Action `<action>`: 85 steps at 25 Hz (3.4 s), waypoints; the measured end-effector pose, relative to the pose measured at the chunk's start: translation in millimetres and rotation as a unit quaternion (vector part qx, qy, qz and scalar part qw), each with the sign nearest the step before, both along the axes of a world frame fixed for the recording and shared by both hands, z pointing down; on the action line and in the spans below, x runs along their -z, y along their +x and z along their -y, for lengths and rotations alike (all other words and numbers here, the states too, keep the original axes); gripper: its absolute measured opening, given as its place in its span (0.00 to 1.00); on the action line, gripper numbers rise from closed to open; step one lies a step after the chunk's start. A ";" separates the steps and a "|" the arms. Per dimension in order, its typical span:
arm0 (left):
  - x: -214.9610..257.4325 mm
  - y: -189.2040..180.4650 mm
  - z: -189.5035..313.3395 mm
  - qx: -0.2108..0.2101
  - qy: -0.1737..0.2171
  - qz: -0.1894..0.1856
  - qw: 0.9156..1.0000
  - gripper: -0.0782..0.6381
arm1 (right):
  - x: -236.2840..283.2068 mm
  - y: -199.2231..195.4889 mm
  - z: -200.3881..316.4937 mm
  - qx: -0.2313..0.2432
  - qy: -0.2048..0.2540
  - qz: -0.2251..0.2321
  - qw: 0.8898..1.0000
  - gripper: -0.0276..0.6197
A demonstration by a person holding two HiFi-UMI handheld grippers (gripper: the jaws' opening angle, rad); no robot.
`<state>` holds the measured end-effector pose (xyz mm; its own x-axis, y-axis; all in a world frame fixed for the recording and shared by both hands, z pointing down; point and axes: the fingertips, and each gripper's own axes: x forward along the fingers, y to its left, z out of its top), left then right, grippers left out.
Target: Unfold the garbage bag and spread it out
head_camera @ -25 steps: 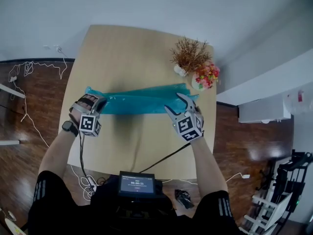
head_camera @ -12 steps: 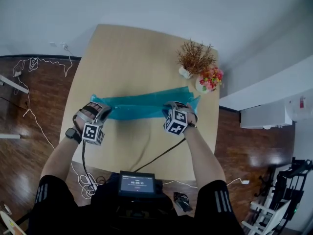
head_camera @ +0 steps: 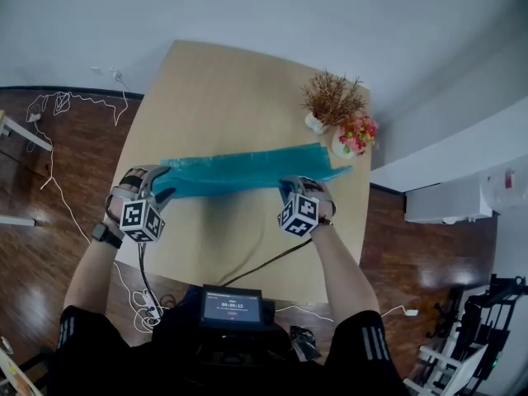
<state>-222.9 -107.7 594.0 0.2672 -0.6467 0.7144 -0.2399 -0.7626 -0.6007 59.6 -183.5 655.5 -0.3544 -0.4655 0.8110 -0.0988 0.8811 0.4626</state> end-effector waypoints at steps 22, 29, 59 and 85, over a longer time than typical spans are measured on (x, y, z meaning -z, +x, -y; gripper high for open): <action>-147.1 -13.1 -130.4 -0.030 -0.171 0.185 0.967 0.11 | -63.1 50.3 -123.2 -0.079 -0.060 0.011 0.995 0.33; -171.7 -34.5 -140.0 -0.025 -0.218 0.233 0.948 0.11 | -66.7 75.1 -160.5 -0.119 -0.141 0.061 0.981 0.34; -94.8 -62.5 -35.5 0.179 -0.223 -0.034 0.958 0.37 | -121.3 87.4 -134.9 -0.263 -0.240 0.089 0.930 0.36; -198.8 -20.0 77.1 0.127 -0.309 0.021 0.943 0.11 | -122.6 83.3 -136.7 -0.270 -0.244 0.082 0.928 0.36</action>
<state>-242.9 -184.8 792.9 0.1229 -0.1438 0.9819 -0.4469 -0.8915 -0.0746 142.8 -46.9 778.1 -0.3130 -0.2025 0.9279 -0.6206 0.7831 -0.0384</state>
